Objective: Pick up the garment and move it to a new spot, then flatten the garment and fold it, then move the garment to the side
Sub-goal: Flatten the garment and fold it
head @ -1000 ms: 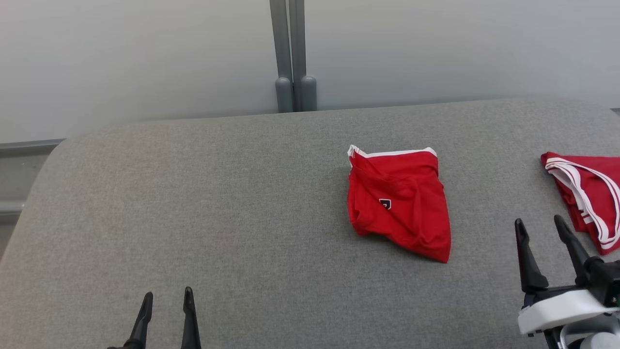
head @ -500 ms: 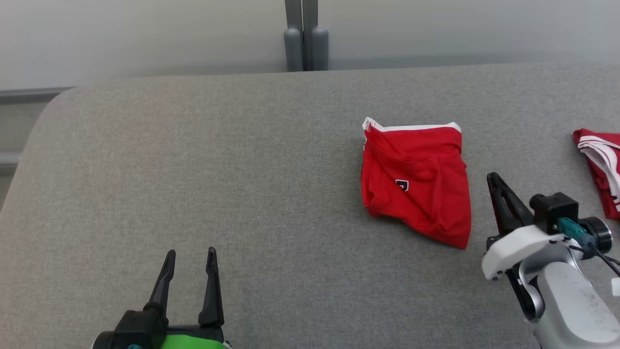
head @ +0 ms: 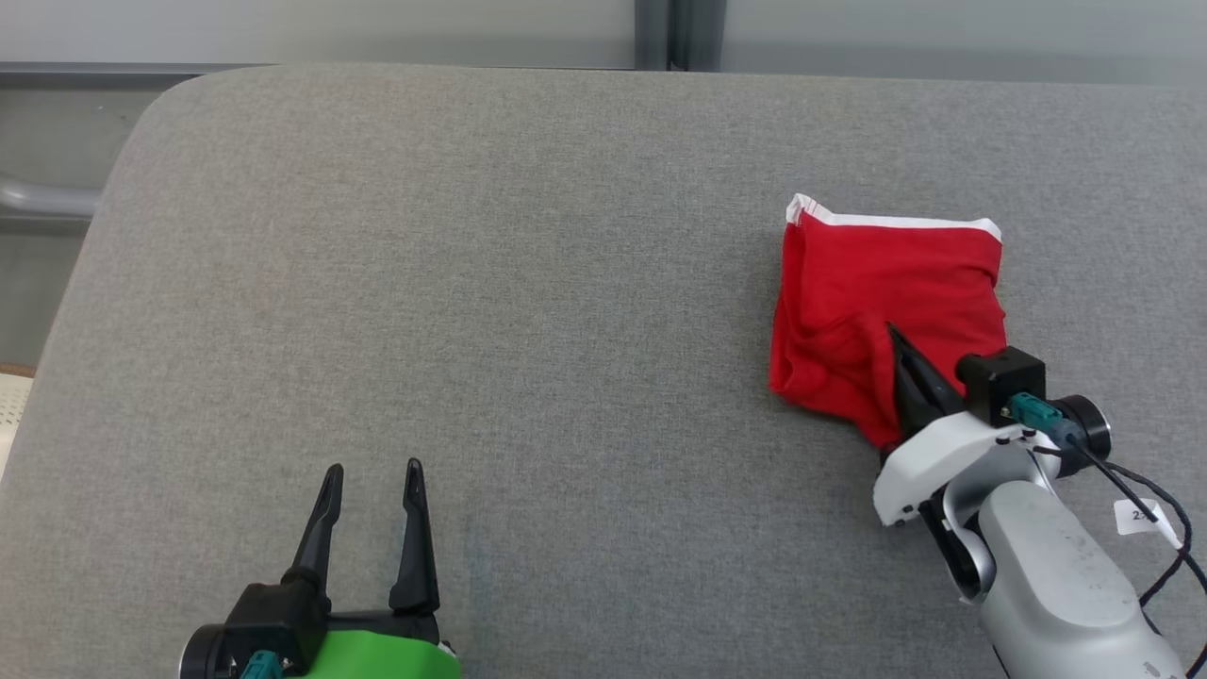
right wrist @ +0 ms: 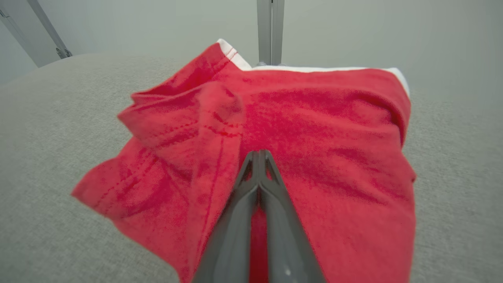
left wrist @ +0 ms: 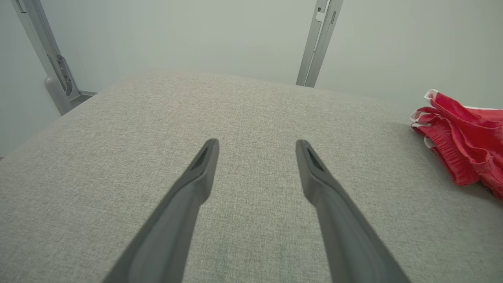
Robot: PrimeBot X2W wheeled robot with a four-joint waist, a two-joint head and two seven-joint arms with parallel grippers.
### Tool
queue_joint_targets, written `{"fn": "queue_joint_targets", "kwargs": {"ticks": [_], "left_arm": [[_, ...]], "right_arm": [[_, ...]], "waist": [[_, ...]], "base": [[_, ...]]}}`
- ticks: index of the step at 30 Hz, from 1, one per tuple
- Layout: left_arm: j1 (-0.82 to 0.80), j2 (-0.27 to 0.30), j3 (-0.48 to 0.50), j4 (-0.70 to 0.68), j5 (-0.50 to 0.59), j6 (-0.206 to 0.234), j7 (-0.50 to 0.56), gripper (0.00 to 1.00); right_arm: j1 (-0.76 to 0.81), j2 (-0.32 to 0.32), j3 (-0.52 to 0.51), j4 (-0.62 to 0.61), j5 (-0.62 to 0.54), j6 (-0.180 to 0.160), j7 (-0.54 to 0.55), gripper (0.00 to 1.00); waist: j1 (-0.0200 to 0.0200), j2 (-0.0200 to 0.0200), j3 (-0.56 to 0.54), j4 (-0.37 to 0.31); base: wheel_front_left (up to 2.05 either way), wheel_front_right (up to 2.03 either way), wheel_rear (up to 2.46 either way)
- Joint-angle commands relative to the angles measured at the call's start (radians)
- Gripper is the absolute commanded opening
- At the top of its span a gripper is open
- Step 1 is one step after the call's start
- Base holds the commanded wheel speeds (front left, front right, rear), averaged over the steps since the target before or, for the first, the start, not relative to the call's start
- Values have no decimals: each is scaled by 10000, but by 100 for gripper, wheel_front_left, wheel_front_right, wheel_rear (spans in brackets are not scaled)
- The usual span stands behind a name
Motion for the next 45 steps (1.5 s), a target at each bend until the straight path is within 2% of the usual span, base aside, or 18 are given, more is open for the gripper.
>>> {"fn": "queue_joint_targets", "kwargs": {"ticks": [1, 10, 13, 19, 23, 25, 26, 30, 34, 45], "left_arm": [[-178, 36, -10, -1, -33, 39, -28, 100], [-69, 36, 4, -22, -132, 110, -28, 100], [72, 34, 237, -90, -90, 138, -28, 100], [333, 36, 745, -206, 122, -85, -28, 100], [540, 34, 1078, -236, 207, -222, -28, 100], [681, 36, 1239, -192, 252, -290, -27, 100], [781, 38, 1323, -148, 293, -361, -28, 100], [1133, 36, 1544, 54, 530, -657, -28, 100], [1348, 36, 1748, 273, 579, -882, -28, 100], [1478, 36, 1935, 332, 434, -934, -28, 100]], "right_arm": [[-104, 40, 196, -93, 111, -4, -24, 0], [-535, 293, 2213, 718, 303, -4, -25, 0], [-553, 333, 2419, 414, 551, -4, -25, 0], [327, -67, 1862, -1291, 790, -4, -25, 0], [1379, -533, 672, -2504, 634, -4, -25, 0], [1925, -674, 100, -3150, 595, -2, -25, 61], [2279, -841, -216, -3338, 511, -2, -25, 100], [3305, -1216, -1093, -3652, 427, -4, -25, 100], [3966, -1273, -1726, -3715, 521, -2, -25, 100], [4593, -640, -2371, -3934, 595, -4, -25, 100]], "waist": [[0, 0, 19, 83], [0, 0, -121, 156], [0, 0, -308, -37], [0, 0, -896, -662], [0, 0, -1290, -1092], [0, 0, -1483, -1281], [0, 0, -1622, -1381], [0, 0, -1979, -1604], [0, 0, -2073, -1645], [0, 0, -2086, -1573]], "base": [[0, 0, 0], [0, 0, 0], [0, 0, 0], [0, 0, 0], [0, 0, 0], [0, 0, 0], [0, 0, 0], [0, 0, 0], [0, 0, 0], [0, 0, 0]]}}
